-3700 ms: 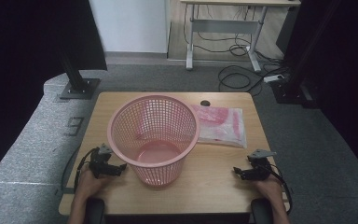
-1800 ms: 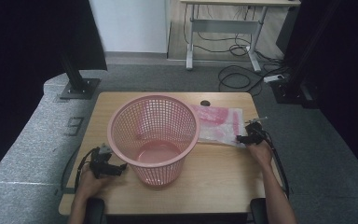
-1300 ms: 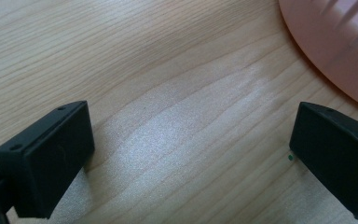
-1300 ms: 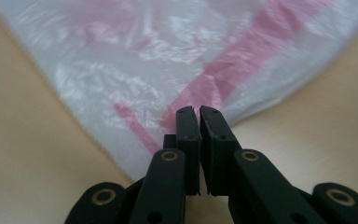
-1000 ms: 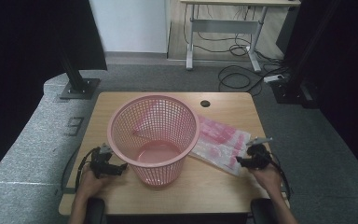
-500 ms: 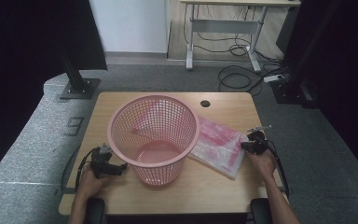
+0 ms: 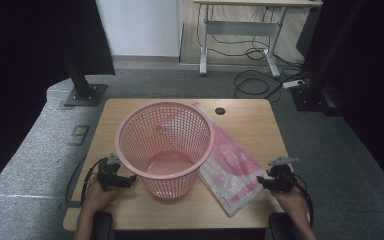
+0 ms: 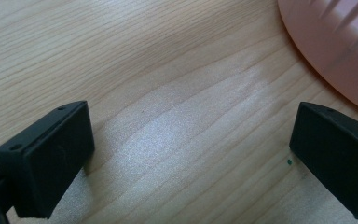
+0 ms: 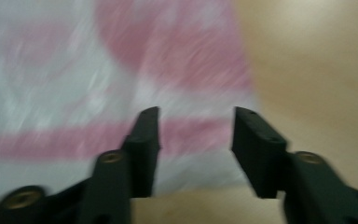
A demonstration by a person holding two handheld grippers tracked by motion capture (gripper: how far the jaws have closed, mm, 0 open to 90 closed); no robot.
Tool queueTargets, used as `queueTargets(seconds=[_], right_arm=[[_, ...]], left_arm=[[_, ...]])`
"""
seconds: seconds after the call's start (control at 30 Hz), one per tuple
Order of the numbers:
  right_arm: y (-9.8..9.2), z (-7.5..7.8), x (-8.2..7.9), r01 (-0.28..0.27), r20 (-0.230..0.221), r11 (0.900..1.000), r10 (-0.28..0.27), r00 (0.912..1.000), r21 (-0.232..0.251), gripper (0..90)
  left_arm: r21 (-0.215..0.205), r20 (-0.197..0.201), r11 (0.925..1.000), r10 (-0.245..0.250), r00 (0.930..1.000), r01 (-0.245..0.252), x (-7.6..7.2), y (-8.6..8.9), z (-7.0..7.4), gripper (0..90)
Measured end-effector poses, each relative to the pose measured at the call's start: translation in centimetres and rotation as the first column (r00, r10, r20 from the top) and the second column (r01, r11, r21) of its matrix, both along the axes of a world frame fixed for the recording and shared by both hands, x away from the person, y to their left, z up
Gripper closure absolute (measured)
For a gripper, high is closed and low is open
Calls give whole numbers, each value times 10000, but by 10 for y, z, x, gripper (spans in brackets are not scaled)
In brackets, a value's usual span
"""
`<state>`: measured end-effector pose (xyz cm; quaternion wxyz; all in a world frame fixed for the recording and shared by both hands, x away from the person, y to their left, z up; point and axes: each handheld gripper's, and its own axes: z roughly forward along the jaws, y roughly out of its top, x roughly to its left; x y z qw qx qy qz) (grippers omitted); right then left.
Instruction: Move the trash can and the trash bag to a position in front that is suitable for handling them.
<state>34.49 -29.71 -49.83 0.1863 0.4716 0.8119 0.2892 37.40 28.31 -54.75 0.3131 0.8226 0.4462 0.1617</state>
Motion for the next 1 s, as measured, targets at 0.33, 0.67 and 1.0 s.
queueTargets(seconds=[0.33,0.67,1.0], right_arm=[[-8,-36,64,-25,-659,9995,46,9978,319,700],[38,-32,-21,-2048,-1065,9787,2049,9730,126,712],[39,-6,43,-721,92,9974,720,9974,85,453]], left_arm=[[0,26,10000,14,10000,-14,0,0,0,0],[2,23,10000,12,10000,-12,0,0,0,0],[5,-1,10000,-23,10000,23,1,0,0,0]])
